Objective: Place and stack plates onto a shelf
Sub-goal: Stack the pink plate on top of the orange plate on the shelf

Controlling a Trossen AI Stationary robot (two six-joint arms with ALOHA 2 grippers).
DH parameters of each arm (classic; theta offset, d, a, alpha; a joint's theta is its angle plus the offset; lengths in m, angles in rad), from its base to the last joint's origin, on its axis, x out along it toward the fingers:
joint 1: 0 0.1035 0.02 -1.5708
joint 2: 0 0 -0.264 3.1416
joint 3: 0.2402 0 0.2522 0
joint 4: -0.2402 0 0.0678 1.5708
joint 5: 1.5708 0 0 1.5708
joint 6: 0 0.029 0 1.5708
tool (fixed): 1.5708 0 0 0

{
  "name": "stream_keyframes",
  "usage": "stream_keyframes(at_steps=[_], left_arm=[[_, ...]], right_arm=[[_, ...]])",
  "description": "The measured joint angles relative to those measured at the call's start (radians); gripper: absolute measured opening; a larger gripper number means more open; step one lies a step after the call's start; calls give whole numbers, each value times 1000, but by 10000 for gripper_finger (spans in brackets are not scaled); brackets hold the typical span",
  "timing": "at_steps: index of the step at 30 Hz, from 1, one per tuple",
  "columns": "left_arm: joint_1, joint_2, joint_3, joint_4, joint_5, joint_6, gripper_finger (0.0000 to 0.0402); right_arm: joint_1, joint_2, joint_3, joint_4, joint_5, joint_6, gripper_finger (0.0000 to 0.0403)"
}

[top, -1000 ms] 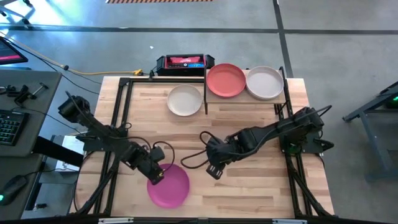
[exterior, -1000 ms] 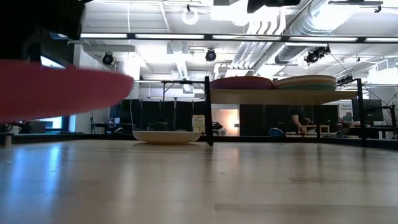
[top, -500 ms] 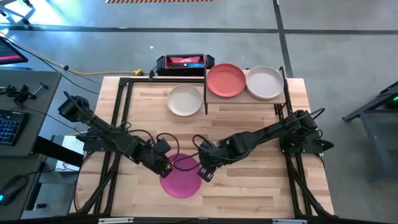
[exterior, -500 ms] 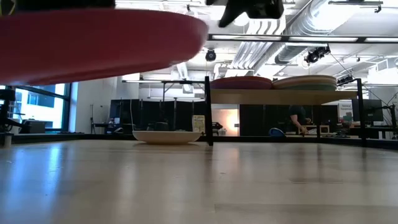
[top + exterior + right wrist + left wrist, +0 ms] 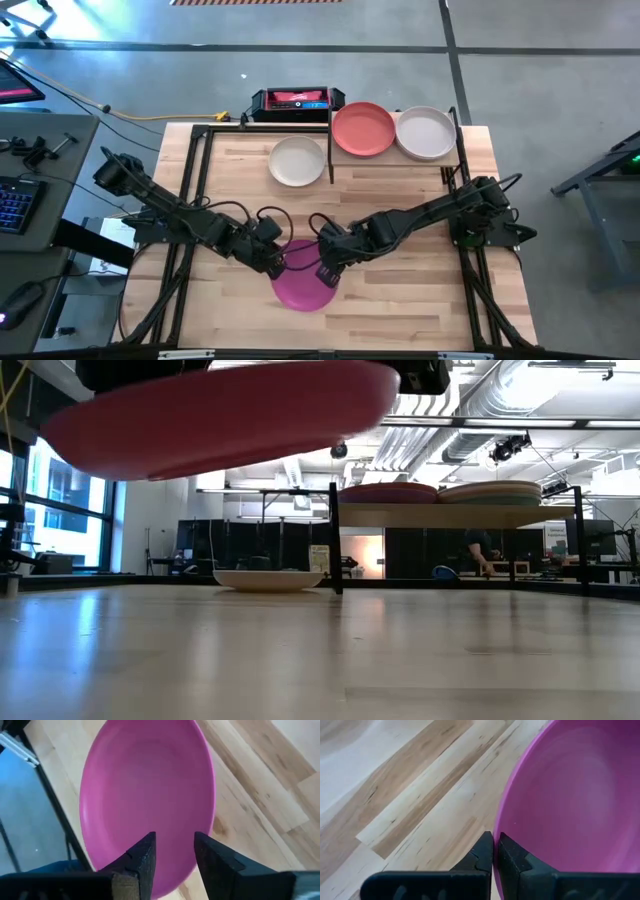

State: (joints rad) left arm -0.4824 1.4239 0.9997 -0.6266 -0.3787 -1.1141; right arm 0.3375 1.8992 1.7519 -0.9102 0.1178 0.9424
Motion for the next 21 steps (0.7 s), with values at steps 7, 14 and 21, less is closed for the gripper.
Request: stream_keyframes(at_steps=[7,14,21], left_arm=[[0,0,0,10,-5,5,1],[0,0,0,-2,4,8,1],[-1,0,0,-10,28,3,1]], right_arm=[[-3,0,0,-36,7,0,129],[-3,-3,1,-35,-22,0,129],[-3,-3,1,-91,-22,0,129]])
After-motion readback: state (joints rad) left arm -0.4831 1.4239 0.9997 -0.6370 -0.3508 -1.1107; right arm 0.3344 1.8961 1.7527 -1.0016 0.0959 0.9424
